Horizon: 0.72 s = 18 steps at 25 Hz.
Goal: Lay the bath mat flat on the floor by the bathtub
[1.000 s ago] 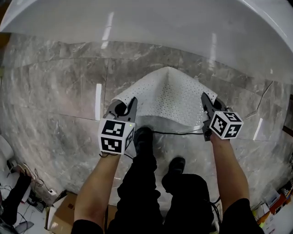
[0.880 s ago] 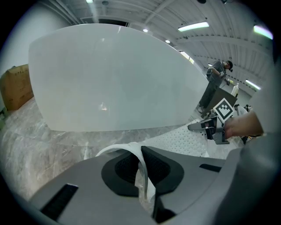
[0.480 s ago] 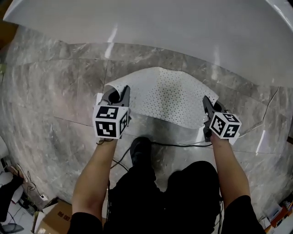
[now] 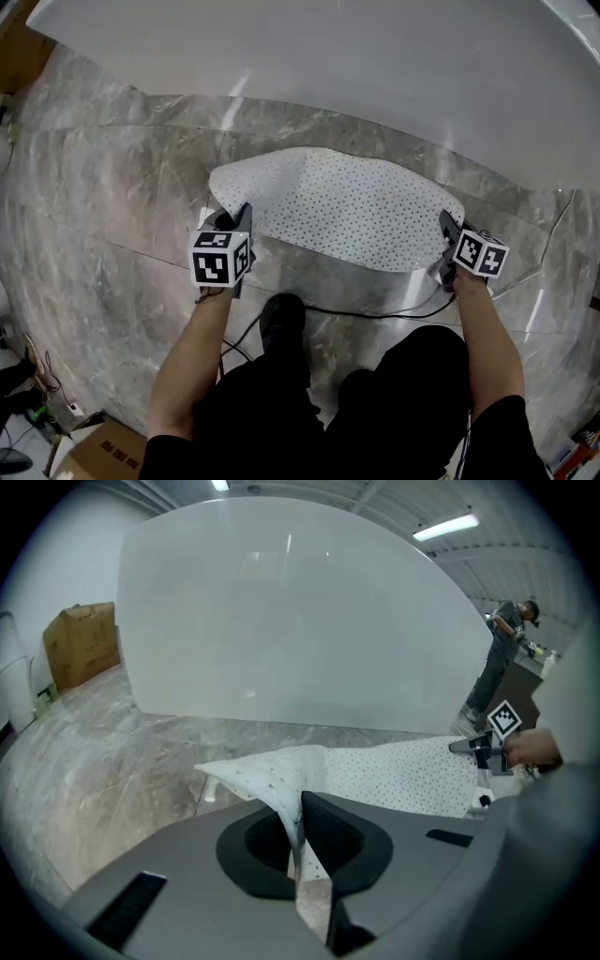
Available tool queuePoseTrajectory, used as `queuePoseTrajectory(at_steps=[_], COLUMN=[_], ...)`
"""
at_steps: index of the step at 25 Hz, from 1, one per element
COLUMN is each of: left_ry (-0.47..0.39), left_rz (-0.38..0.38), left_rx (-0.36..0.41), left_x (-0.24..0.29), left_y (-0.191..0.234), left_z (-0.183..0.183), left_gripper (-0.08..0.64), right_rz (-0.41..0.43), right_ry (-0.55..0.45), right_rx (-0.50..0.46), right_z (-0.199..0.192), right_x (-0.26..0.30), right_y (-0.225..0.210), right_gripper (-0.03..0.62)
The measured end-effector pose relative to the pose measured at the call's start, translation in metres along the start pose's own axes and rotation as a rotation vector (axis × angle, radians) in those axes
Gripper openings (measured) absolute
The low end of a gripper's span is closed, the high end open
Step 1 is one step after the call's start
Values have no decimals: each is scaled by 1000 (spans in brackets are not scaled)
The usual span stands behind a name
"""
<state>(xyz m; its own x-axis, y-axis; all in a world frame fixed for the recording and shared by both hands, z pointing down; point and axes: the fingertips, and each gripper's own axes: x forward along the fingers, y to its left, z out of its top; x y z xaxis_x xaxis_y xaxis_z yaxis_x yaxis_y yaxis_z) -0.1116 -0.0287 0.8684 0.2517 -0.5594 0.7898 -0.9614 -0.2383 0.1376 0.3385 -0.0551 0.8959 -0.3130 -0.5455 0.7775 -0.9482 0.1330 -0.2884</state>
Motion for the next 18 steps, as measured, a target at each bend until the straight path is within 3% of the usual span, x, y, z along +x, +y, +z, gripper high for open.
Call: queuePoseTrajectory(at_steps=[3,9,14,18], left_ry=[11,-60,48,129], left_rz=[-6,-58,-34,-24], left_rx=[-1,-60,-54,19], left_x=[-1,-31,-18,0], left_y=[3,6,23,23], left_z=[-13,-3,-35,-47], left_gripper=[21,20,26,48], right_rz=[17,-16,-31,-27], right_ry=[15,34,105,148], right_rx=[-58,-141,-85,-79], right_z=[-4,-6,-29,-33], right_x=[-1,-4,5,8], right_y=[-12,-37,-46,-44], right_gripper=[28,26,40,78])
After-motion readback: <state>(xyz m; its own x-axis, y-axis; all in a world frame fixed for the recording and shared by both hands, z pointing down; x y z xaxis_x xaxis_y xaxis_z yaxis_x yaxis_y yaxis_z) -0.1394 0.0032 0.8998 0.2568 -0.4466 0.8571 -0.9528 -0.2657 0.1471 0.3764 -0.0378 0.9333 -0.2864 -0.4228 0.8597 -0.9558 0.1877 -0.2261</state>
